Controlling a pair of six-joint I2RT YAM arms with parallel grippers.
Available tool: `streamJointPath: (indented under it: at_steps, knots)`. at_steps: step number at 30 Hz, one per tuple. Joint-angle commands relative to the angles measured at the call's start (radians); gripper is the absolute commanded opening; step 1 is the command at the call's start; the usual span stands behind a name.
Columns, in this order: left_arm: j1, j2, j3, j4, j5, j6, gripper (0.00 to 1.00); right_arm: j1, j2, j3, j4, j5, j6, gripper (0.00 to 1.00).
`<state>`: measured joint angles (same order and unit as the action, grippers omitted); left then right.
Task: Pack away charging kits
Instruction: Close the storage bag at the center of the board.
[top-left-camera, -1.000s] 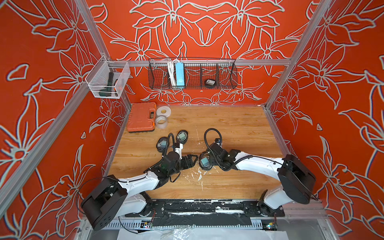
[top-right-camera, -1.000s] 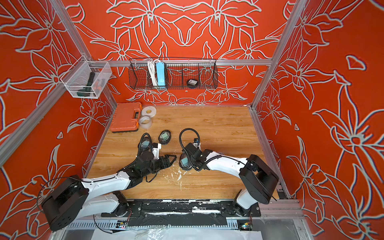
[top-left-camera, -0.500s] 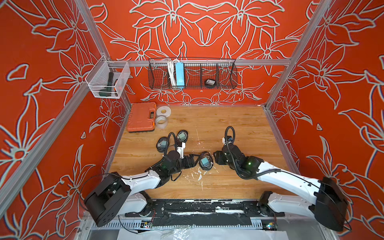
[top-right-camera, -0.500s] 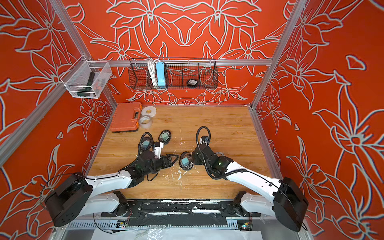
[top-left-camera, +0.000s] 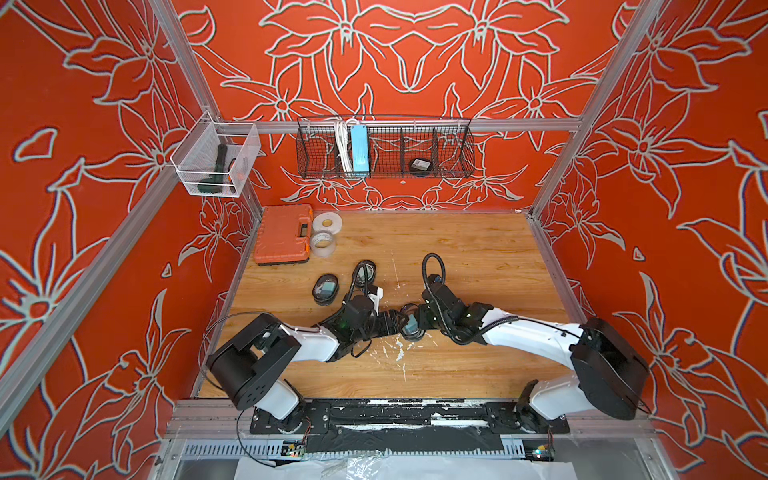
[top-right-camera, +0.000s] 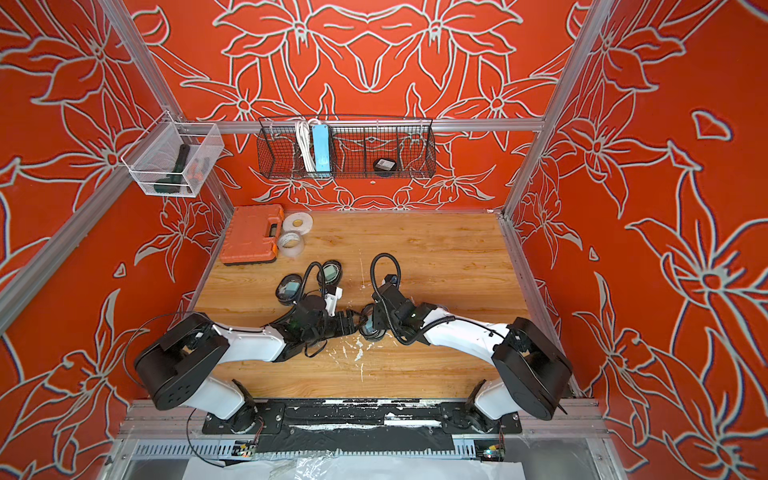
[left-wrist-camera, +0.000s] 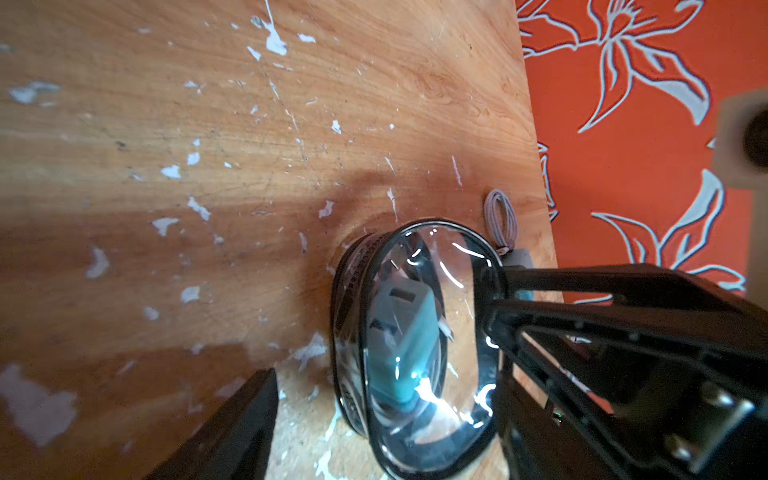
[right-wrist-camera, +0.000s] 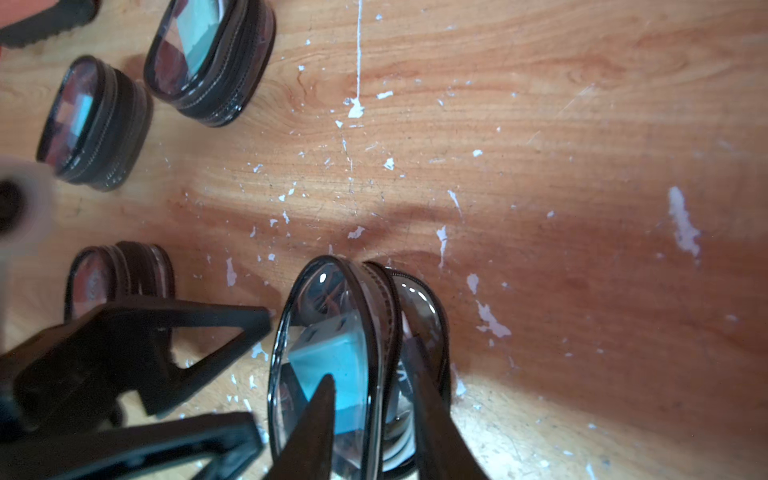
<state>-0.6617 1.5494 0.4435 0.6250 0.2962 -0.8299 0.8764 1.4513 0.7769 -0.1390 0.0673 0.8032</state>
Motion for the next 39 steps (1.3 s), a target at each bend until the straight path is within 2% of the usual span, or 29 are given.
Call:
streamJointPath:
  at_steps: [1, 9, 14, 18, 27, 34, 38, 39]
  knots:
    - [-0.008, 0.037, 0.027, 0.039, 0.034, 0.009, 0.76, 0.003, 0.004, 0.017, -0.006, 0.02, 0.021, 0.22]
    - [-0.022, 0.051, 0.041, 0.036, 0.03, 0.013, 0.73, 0.003, 0.033, 0.013, 0.003, 0.012, 0.035, 0.21]
    - [-0.024, 0.037, 0.03, 0.044, 0.026, 0.012, 0.75, -0.002, 0.04, 0.008, -0.012, 0.029, 0.039, 0.0]
    - [-0.024, 0.02, 0.016, 0.051, 0.018, 0.01, 0.8, -0.014, 0.028, -0.014, -0.012, 0.036, 0.04, 0.0]
    - [-0.024, 0.027, 0.015, 0.053, 0.018, 0.002, 0.8, -0.024, 0.004, -0.054, -0.051, 0.096, 0.017, 0.0]
    - [-0.024, 0.086, 0.036, 0.077, 0.046, -0.006, 0.77, -0.03, -0.018, -0.041, -0.122, 0.152, -0.016, 0.0]
    - [-0.039, 0.135, 0.058, 0.113, 0.073, -0.014, 0.73, -0.03, -0.023, -0.027, -0.123, 0.129, -0.033, 0.0]
    - [-0.047, 0.142, 0.068, 0.113, 0.071, -0.014, 0.72, -0.03, -0.024, -0.025, -0.118, 0.119, -0.039, 0.03]
